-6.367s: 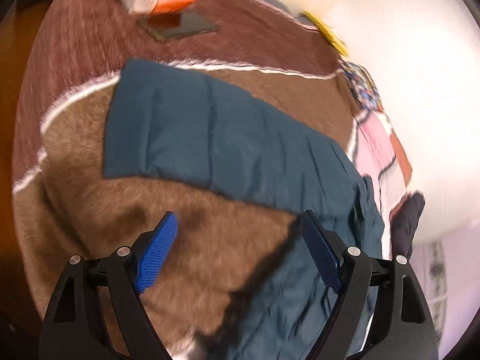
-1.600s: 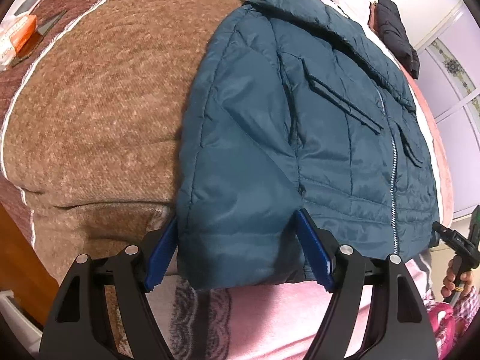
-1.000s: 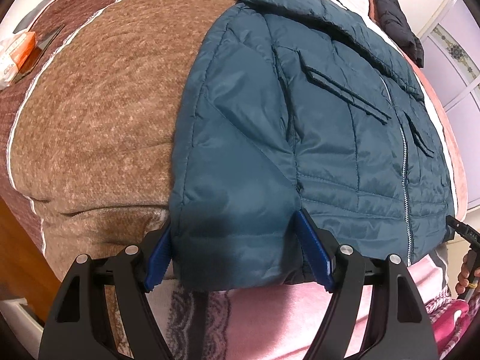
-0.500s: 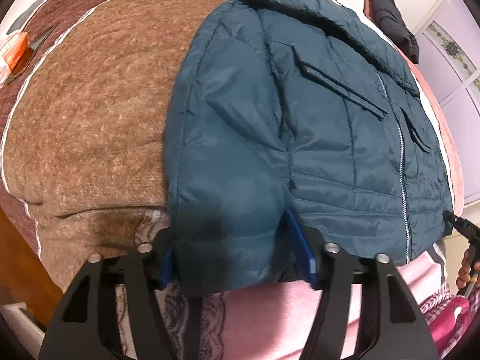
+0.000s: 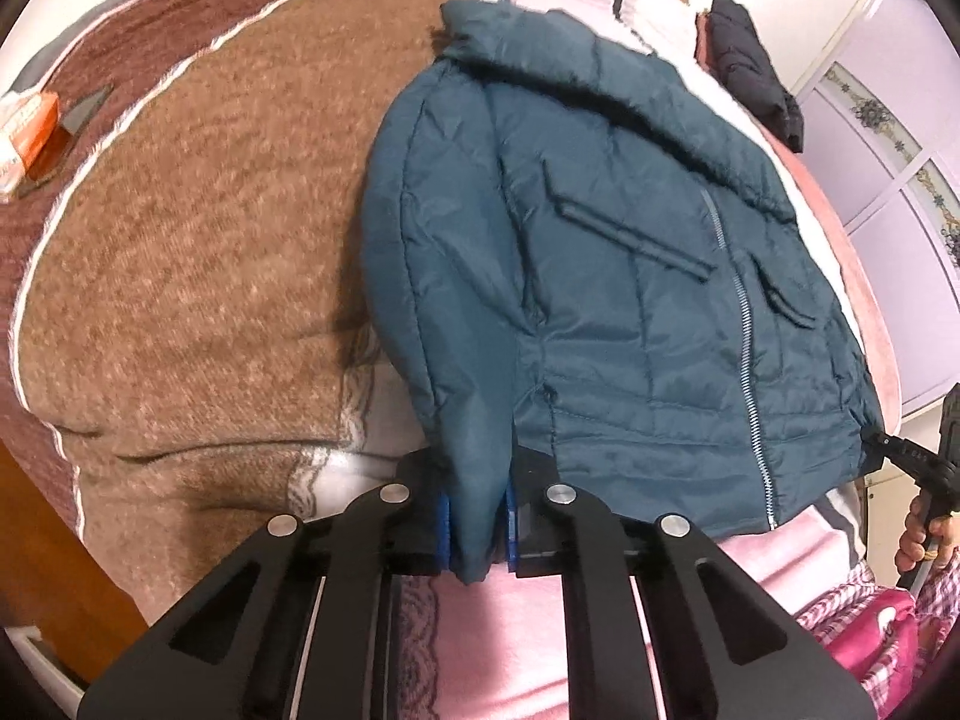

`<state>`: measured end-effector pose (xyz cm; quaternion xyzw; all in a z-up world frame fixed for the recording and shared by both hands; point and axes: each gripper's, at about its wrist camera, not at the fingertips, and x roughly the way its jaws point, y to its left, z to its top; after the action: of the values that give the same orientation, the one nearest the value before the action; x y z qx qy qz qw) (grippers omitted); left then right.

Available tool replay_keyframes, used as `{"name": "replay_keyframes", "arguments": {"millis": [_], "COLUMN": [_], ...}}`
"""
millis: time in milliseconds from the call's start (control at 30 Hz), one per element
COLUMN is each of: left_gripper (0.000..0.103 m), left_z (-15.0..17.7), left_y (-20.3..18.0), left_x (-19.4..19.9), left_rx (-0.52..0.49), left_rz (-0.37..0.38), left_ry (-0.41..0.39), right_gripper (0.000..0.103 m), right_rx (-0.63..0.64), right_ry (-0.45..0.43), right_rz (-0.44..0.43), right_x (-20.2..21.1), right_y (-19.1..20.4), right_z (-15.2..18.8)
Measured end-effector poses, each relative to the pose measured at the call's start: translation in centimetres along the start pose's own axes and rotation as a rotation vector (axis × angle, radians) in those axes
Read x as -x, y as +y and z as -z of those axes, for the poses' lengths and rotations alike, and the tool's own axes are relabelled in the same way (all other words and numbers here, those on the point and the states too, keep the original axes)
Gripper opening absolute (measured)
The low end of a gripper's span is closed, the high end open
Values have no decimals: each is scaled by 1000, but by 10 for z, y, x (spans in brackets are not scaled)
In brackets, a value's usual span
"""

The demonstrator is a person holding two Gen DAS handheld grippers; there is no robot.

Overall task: Fold large clothes
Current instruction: 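Close the left tool on the hem while the right tool grasps the hem too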

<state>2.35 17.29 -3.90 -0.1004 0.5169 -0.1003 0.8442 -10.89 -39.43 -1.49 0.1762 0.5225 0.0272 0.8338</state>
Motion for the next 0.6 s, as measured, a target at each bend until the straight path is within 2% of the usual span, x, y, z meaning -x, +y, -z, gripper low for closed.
{"name": "replay_keyframes", "arguments": {"millis": [233,500,600], "left_gripper": [11,11,11], "left_z": [-17,-43,-46], "left_y": [-8,-16,-15], "left_x": [32,78,86], "left_rx": [21,34,30], "left_rz": [39,86,89], "left_ry": [-80,-199,-223], "right_gripper": [9,9,9], "right_rx": [-36,-92,-82], "right_ry": [-52,-155,-181], "right_rz": [-53,-140,-130], "right_x": [22,70,80], "right_y": [4,5,7], "right_z": [-12,-38,-42]}}
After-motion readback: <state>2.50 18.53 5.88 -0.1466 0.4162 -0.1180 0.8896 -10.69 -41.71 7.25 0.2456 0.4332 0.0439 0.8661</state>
